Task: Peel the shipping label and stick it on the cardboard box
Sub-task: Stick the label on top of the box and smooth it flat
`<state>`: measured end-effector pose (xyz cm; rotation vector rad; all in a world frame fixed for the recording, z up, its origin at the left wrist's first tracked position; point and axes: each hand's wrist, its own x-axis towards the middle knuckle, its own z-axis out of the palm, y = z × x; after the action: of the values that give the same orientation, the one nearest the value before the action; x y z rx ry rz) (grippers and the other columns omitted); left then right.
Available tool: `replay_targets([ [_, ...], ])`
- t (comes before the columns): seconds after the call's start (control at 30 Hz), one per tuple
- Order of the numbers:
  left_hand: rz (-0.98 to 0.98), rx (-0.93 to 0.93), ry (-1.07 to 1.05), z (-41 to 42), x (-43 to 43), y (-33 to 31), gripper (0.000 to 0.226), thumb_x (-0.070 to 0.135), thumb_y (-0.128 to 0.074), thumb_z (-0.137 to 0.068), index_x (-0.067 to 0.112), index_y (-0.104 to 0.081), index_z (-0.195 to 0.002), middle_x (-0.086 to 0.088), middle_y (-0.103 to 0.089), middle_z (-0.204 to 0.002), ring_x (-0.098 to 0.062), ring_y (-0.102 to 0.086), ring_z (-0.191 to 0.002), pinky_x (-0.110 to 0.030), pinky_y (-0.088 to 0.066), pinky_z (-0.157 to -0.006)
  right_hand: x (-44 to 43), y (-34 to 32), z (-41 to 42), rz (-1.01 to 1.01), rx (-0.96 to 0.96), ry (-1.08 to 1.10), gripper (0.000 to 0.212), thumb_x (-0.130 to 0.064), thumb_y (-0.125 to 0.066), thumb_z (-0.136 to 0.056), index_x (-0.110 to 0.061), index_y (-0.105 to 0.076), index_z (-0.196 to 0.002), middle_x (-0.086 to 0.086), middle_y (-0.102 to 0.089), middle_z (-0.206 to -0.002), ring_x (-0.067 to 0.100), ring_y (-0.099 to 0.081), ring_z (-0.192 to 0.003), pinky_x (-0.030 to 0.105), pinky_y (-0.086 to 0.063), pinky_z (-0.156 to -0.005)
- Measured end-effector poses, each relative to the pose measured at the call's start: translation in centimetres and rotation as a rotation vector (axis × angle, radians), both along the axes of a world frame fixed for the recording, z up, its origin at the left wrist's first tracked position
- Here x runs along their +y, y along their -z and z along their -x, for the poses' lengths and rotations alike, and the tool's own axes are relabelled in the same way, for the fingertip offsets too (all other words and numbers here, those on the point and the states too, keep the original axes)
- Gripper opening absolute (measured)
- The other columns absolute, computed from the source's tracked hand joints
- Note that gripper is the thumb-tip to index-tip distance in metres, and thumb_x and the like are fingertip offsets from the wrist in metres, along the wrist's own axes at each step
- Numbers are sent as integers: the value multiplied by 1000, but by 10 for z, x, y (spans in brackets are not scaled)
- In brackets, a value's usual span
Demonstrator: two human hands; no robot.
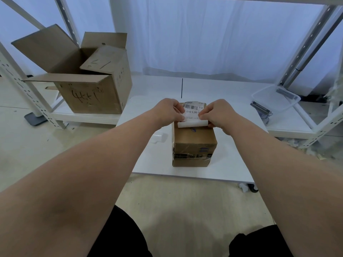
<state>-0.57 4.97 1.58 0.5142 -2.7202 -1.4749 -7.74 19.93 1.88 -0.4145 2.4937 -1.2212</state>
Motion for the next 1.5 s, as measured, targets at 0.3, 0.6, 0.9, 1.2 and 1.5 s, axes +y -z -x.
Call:
replay_targets([
  [0.3,12,-18,-6,0,0,1,23,6,-68,-83,7,-63,-105,2,-53,-81,-6,-48,-64,-9,-35,-45,-2,3,1,-58,47,-19,7,-1,-63,-85,-6,-68,-82,9,-56,-102,24,-53,-84,34,-54,-75],
  [0.6,12,-28,-23,1,0,1,22,6,-66,-84,5,-64,-107,3,-55,-78,-6,-48,-63,-15,-35,-50,-3,6,5,-70,82,-29,9,-1,-62,-85,0,-70,-89,13,-61,-108,25,-55,-86,32,-51,-75],
  [0.9,28,-14,-29,1,0,2,20,6,-65,-85,4,-64,-105,-6,-60,-93,-8,-50,-68,-17,-39,-55,-3,9,8,-100,116,-27,13,-1,-62,-84,-2,-72,-92,15,-64,-112,26,-57,-93,37,-52,-84],
  [1.2,616,-14,331,-7,1,1,32,23,-43,-98,30,-59,-125,-1,-37,-104,-18,-43,-91,-27,-37,-80,-2,9,4,-85,121,-24,9,-5,-64,-85,-10,-71,-86,12,-61,-120,29,-58,-106,40,-54,-89],
  [1.5,812,-38,350,-14,-30,1,67,-13,-32,-90,38,-58,-126,4,-36,-102,-16,-36,-92,-26,-31,-77,-2,9,2,-33,95,-26,11,-5,-62,-86,-6,-72,-91,12,-61,-119,26,-56,-101,35,-53,-86],
])
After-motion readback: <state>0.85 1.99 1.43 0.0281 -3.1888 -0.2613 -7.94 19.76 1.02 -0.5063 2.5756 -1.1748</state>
